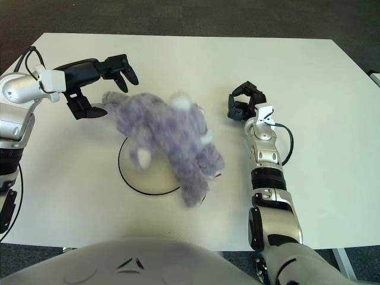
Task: Put the doll into the plate.
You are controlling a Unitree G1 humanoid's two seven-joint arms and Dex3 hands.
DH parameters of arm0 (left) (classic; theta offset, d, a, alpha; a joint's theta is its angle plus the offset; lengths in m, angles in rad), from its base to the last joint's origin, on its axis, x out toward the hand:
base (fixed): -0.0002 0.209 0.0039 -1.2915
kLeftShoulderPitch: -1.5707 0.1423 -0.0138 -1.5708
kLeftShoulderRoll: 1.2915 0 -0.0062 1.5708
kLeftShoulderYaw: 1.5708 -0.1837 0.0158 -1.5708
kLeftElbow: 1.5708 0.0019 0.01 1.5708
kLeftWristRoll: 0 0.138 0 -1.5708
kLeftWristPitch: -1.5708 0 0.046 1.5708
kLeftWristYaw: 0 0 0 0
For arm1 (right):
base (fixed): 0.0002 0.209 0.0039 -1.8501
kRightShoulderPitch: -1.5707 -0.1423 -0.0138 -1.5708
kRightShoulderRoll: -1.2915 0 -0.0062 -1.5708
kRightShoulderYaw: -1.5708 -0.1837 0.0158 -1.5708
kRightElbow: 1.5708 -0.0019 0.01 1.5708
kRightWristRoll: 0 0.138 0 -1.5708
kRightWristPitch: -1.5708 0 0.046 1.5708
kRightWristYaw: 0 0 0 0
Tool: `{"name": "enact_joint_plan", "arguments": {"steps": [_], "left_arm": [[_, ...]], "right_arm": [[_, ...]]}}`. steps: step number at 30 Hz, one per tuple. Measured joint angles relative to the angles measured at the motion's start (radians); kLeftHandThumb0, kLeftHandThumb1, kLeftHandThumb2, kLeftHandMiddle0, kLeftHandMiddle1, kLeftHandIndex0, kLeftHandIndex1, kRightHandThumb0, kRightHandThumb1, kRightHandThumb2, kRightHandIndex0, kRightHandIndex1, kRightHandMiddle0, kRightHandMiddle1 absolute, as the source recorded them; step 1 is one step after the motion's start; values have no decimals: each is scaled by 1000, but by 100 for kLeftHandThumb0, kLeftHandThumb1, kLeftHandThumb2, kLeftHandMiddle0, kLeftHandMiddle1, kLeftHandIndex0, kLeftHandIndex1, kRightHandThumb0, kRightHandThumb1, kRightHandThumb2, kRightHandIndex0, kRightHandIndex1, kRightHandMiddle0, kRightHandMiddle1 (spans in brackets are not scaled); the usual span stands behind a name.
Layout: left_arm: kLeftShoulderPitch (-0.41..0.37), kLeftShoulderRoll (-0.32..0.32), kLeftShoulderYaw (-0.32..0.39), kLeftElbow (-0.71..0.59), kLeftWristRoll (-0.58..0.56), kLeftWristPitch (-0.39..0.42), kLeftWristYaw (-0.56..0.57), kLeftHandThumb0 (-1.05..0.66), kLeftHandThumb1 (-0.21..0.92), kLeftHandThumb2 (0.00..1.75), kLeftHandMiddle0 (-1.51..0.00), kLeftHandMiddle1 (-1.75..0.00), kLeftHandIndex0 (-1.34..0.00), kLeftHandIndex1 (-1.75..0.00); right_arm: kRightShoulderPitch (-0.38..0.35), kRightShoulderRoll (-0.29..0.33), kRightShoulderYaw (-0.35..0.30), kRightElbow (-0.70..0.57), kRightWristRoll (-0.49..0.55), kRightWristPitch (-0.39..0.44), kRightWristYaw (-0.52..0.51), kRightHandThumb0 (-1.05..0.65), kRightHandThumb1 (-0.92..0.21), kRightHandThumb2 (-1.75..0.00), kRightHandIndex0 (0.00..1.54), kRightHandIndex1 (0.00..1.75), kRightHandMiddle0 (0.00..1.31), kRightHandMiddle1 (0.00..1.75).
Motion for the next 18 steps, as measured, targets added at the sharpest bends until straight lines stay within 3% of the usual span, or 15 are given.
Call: {"name": "enact_joint_plan", "arguments": {"steps": [18], "left_arm": [[2, -10, 2, 13, -14, -12, 8, -38, 12, 127, -3, -99, 0, -117]], "right_arm": [[0, -3, 2, 0, 2, -1, 5, -48, -34, -129, 135, 175, 59, 175]]}}
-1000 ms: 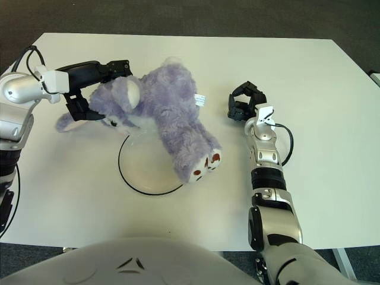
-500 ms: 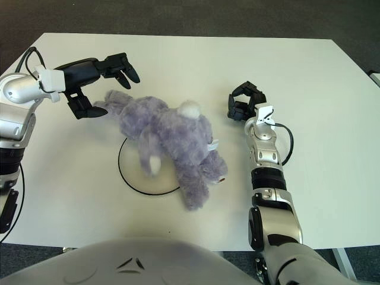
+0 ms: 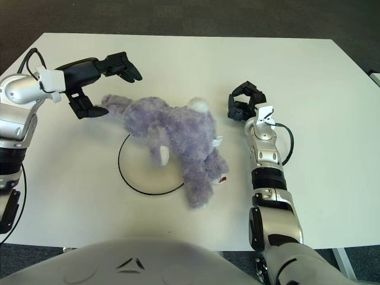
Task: Put the doll into the plate.
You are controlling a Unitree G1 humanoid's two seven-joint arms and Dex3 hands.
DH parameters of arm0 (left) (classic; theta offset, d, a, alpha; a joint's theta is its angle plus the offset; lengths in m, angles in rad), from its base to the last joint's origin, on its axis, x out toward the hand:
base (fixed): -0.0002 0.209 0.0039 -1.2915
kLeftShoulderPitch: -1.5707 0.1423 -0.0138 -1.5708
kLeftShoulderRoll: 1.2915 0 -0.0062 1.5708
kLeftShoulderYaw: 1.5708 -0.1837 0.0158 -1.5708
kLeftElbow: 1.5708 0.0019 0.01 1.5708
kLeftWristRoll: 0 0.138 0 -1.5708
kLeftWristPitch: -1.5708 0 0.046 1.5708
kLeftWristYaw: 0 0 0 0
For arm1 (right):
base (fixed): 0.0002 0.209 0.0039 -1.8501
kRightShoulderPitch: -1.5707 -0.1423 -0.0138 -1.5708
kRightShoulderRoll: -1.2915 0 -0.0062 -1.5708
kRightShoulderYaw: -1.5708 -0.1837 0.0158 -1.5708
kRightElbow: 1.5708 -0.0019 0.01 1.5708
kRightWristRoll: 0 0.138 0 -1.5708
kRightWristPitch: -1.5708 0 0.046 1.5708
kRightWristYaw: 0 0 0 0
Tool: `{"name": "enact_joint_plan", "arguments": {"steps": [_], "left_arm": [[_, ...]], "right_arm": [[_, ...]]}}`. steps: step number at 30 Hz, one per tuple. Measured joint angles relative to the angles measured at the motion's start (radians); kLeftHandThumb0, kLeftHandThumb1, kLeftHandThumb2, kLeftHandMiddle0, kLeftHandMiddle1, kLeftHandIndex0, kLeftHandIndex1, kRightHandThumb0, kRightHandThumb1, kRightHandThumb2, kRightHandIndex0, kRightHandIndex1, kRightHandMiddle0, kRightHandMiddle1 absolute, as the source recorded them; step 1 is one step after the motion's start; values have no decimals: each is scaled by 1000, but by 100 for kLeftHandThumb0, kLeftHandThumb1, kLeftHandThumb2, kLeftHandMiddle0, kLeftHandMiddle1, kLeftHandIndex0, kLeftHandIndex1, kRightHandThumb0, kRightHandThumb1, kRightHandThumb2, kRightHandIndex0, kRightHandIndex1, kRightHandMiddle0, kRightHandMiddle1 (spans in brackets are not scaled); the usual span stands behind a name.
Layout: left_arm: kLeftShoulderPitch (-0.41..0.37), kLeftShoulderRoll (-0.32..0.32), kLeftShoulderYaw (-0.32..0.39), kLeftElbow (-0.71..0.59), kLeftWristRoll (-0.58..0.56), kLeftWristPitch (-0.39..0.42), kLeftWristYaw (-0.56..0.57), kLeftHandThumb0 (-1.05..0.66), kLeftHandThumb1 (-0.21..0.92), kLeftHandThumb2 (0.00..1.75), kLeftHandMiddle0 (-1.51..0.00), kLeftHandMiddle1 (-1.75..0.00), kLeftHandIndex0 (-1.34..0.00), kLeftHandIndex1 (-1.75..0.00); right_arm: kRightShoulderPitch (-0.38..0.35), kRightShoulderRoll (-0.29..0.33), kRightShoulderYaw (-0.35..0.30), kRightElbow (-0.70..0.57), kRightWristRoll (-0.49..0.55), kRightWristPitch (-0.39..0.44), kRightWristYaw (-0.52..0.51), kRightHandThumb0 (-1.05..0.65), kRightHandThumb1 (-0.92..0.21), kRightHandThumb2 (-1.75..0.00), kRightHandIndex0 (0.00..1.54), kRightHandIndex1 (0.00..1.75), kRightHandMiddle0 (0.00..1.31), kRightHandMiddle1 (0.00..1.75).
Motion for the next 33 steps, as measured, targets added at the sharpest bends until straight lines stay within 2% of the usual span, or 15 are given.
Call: {"name": "enact_joint_plan", "arguments": {"steps": [18, 33], "left_arm": [[1, 0, 0, 7, -8, -3, -1, -38, 12, 128, -3, -99, 0, -117], [11, -16, 0, 28, 23, -69, 60, -45, 15, 123, -7, -100, 0, -113]], "right_arm": [[0, -3, 0, 4, 1, -6, 9, -47, -35, -128, 135, 175, 59, 175], [7, -8, 2, 4, -4, -23, 12, -47, -37, -126, 133, 175, 57, 175]]}}
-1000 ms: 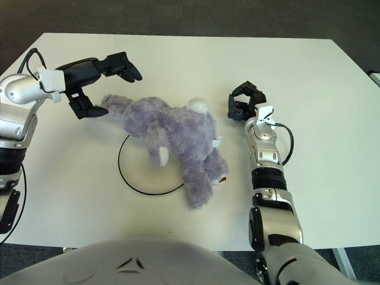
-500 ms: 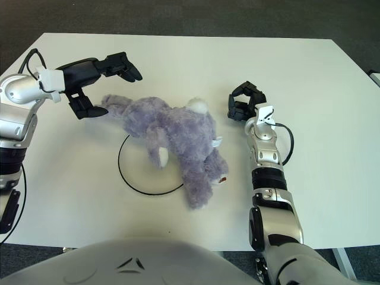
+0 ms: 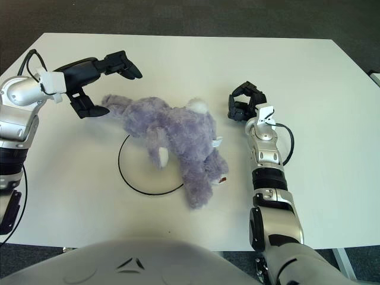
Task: Put the doll into the plate.
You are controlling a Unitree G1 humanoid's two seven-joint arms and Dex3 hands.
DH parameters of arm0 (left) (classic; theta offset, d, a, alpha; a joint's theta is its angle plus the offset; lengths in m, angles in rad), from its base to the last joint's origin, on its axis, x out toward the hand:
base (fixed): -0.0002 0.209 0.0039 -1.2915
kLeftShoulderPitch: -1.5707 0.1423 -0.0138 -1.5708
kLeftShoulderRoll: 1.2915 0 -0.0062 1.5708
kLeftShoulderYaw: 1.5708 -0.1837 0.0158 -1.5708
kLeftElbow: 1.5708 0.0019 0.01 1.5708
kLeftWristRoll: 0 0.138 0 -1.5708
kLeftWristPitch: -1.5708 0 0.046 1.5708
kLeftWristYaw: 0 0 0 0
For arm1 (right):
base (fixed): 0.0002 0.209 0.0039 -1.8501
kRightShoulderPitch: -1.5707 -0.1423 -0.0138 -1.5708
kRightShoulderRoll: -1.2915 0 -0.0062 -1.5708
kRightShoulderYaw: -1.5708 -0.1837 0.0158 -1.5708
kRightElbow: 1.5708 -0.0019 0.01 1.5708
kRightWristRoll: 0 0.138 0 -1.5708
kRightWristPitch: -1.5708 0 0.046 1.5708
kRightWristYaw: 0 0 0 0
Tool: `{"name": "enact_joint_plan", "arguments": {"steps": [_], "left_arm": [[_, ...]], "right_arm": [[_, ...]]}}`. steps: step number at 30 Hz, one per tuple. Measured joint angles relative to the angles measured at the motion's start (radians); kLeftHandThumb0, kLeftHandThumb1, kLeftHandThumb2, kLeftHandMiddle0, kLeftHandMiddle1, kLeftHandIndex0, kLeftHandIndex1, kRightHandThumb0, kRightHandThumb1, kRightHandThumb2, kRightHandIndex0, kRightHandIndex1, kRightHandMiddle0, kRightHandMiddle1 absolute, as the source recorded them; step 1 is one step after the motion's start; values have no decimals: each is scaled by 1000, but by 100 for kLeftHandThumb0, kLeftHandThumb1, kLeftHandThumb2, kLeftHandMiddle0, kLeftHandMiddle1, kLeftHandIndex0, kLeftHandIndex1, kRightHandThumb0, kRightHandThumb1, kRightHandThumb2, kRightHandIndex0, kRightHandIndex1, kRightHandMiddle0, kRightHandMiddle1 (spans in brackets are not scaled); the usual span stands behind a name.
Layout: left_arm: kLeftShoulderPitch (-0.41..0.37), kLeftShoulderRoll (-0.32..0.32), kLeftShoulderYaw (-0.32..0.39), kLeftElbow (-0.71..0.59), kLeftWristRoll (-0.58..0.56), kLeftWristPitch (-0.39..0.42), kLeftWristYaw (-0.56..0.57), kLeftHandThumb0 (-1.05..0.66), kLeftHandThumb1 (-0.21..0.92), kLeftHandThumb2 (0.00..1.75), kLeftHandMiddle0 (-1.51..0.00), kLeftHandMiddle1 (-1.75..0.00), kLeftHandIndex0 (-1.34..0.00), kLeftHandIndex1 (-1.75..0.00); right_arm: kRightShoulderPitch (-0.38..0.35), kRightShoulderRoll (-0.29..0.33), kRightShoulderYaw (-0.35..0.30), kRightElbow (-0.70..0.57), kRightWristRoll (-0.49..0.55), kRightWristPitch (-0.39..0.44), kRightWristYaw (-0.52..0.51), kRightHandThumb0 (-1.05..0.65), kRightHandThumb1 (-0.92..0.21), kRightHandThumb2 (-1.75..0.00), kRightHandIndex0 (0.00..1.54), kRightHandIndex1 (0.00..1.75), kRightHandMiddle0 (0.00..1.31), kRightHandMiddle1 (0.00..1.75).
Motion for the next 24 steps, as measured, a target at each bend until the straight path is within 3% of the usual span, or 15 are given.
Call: {"name": "enact_joint_plan", "arguments": {"steps": [5, 10, 15, 19, 24], "left_arm": [[12, -18, 0, 3, 19, -17, 38, -46, 15, 123, -9, -101, 0, -113], [34, -39, 2, 23, 93, -84, 133, -49, 15, 122, -11, -102, 0, -114], [51, -55, 1, 37, 161, -125, 210, -51, 15, 120, -12, -101, 0, -112], [61, -57, 0, 36, 223, -143, 259, -56, 18, 117, -25, -108, 0, -109], [71, -58, -4, 37, 306, -170, 329, -62, 24, 111, -30, -110, 0, -105]], "right_arm": [[28, -4, 19, -27, -51, -51, -34, -47, -35, -127, 130, 175, 58, 175], [116, -2, 52, -170, -117, -36, -64, -47, -34, -129, 125, 175, 59, 175], [163, 6, 69, -286, -140, 26, -64, -47, -35, -128, 123, 175, 59, 175], [177, 14, 75, -378, -142, 78, -64, -47, -35, -128, 120, 175, 58, 175], [193, 22, 84, -478, -147, 130, -63, -47, -35, -128, 118, 175, 59, 175]]}}
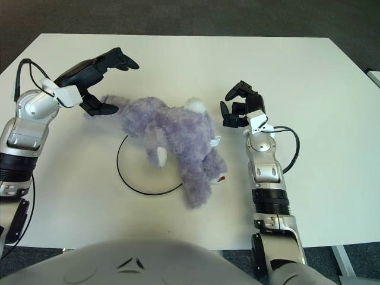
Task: Put the doll into the plate.
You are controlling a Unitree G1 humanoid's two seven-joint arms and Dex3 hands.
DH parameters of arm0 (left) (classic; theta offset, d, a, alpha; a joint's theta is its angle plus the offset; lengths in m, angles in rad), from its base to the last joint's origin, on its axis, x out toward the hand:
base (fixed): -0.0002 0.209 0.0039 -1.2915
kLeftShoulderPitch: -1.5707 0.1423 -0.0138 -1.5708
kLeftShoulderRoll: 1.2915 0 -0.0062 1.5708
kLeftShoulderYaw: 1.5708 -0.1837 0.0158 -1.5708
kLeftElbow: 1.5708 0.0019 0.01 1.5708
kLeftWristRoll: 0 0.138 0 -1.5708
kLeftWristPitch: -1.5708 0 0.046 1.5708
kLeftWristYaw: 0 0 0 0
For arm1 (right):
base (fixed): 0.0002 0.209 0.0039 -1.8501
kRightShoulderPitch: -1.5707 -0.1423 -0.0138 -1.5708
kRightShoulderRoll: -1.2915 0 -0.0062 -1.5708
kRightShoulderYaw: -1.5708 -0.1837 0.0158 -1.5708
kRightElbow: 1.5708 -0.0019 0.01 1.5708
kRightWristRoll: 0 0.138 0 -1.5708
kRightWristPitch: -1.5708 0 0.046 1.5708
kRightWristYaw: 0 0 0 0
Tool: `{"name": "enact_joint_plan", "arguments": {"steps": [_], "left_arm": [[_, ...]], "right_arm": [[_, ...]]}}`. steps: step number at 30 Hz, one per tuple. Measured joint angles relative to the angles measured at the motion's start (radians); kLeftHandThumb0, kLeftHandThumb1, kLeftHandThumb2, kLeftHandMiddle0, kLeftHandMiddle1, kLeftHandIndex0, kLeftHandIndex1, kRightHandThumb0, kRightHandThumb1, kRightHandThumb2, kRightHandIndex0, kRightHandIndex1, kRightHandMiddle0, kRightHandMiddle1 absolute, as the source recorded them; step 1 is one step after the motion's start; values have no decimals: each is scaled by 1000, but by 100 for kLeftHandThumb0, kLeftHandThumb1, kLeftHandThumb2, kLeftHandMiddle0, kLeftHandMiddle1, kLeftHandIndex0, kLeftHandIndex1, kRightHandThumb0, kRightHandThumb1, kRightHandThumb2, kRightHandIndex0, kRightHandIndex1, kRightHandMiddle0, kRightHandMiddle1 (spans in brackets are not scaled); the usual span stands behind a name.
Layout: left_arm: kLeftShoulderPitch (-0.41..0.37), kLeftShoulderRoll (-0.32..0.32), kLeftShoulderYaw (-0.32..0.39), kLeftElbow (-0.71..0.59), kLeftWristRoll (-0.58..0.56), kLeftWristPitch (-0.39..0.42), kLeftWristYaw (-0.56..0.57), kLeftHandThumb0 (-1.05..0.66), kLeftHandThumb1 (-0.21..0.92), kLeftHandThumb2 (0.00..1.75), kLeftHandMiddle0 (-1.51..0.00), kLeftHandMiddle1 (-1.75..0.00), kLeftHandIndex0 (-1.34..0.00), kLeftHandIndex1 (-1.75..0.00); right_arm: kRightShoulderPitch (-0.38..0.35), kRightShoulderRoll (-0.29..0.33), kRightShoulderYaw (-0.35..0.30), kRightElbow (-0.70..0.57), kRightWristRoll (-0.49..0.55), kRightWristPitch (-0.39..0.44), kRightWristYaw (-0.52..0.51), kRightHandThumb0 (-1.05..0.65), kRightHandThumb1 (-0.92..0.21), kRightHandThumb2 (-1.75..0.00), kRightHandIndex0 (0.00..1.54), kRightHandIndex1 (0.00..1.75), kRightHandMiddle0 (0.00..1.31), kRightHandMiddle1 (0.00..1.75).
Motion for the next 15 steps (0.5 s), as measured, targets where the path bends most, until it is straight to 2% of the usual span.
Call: {"name": "enact_joint_plan", "arguments": {"steps": [3, 9, 11, 15], "left_arm": [[1, -3, -2, 11, 17, -27, 30, -64, 26, 108, -43, -131, 0, -100], [6, -28, -18, 32, -1, -49, 38, -63, 24, 108, -53, -156, 0, -96], [10, -37, -25, 28, -14, -43, 30, -66, 25, 107, -33, -136, 0, -95], [22, -43, -35, 6, -29, -18, 13, -70, 26, 105, -23, -120, 0, -94]], "right_arm": [[3, 2, 3, -28, -2, 17, 1, -47, -34, -129, 117, 175, 59, 175], [8, 0, 3, -66, -4, 62, 8, -47, -35, -128, 117, 175, 59, 175], [7, -1, 1, -66, -3, 72, 11, -47, -36, -127, 117, 175, 58, 175], [7, -1, -7, -66, -2, 91, 12, -47, -36, -126, 118, 175, 58, 175]]}}
